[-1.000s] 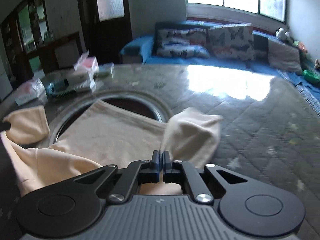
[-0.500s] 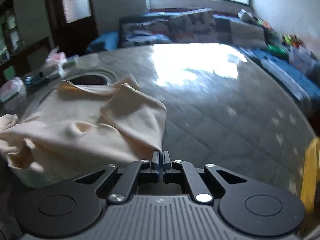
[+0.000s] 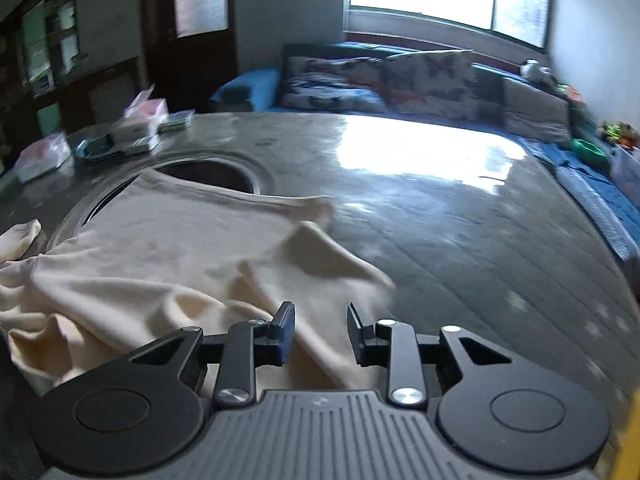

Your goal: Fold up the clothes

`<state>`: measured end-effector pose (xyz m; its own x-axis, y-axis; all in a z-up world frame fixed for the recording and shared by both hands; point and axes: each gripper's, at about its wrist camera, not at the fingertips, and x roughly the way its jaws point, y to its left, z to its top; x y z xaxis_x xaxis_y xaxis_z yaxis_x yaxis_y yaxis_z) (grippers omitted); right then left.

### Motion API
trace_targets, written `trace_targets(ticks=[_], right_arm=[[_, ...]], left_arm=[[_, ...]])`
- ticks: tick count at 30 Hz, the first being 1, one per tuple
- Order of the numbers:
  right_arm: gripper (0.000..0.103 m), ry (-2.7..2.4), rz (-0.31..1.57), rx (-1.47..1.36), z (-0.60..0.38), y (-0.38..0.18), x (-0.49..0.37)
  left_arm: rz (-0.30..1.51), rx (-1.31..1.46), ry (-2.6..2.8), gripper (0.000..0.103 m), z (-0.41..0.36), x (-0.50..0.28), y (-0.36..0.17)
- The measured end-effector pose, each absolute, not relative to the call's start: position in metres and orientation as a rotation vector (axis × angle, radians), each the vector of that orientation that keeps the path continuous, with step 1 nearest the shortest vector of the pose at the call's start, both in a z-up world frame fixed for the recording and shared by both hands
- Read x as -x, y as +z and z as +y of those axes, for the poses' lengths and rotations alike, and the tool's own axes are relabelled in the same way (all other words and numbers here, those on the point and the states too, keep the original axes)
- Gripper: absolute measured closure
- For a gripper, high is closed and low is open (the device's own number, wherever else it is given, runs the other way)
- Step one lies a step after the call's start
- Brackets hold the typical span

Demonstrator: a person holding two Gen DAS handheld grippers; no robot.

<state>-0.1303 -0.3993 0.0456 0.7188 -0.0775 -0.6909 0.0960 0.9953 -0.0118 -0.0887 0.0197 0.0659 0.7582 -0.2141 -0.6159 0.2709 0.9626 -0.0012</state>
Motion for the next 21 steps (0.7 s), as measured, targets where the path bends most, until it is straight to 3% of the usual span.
trace_targets(ticks=[4, 6, 9, 11, 13, 21], right_arm=[[0.073, -0.044, 0.794, -0.009, -0.385, 0.035, 0.096], [0.07, -0.021, 0.814, 0.004, -0.379, 0.029, 0.083], [0.066, -0.013, 0.828, 0.043, -0.374, 0.021, 0.074], [0.085, -0.016, 0.825, 0.056, -0.375, 0.023, 0.075], [0.095, -0.04, 0.818, 0.075, -0.38, 0.026, 0.081], [0.1, -0.27, 0.726, 0.186, -0.422, 0.056, 0.121]], left_arm=[[0.657, -0.104, -0.386, 0.081, -0.009, 0.094, 0.072], [0.662, -0.111, -0.453, 0.071, -0.025, 0.096, 0.073], [0.67, -0.135, -0.559, 0.07, -0.05, 0.099, 0.072], [0.678, -0.156, -0.62, 0.07, -0.066, 0.102, 0.069], [0.684, -0.18, -0.682, 0.07, -0.081, 0.104, 0.066], [0.712, -0.265, -0.783, 0.07, -0.117, 0.105, 0.047]])
